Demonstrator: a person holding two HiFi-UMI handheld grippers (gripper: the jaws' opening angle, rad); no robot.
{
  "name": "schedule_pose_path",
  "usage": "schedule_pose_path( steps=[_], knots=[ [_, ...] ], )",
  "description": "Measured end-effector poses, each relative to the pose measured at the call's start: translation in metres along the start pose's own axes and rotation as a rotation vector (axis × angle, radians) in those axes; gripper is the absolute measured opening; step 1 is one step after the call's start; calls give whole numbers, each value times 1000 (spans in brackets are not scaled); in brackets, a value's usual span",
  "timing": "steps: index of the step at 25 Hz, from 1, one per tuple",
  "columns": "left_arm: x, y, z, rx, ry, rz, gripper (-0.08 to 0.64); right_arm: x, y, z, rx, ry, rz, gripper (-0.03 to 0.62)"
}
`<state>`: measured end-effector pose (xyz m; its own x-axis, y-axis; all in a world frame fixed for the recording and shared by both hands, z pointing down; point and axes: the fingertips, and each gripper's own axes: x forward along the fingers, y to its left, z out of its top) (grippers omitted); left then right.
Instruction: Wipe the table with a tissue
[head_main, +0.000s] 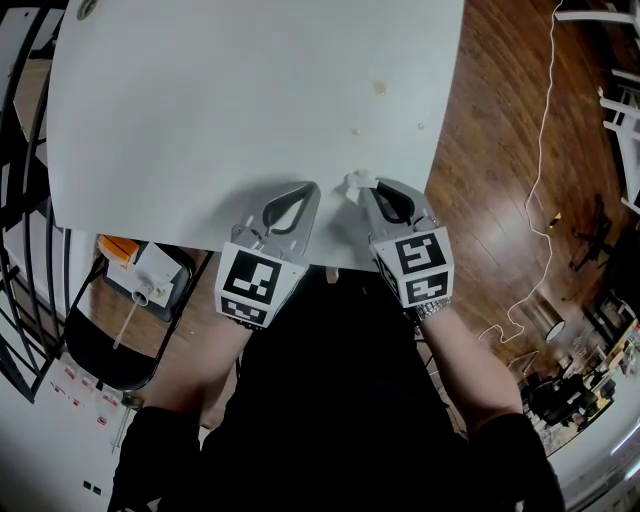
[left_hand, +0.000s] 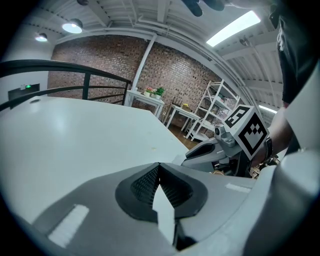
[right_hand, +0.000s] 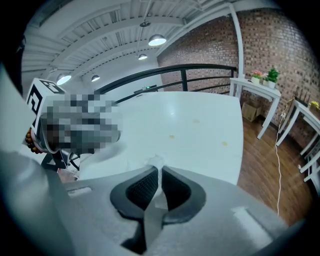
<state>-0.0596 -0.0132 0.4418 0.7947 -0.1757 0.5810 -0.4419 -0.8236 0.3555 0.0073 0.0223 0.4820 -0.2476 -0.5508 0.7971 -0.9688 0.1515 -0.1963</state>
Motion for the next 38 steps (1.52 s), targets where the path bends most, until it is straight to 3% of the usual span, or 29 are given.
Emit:
schedule_pose_path(
  steps=[23, 38],
  knots=[
    [-19, 13, 15, 3, -51, 39, 9, 12, 2, 17, -31, 3, -21, 12],
    [-21, 3, 22, -23, -86, 128, 9, 5, -14, 41, -70, -52, 24, 12]
  ],
)
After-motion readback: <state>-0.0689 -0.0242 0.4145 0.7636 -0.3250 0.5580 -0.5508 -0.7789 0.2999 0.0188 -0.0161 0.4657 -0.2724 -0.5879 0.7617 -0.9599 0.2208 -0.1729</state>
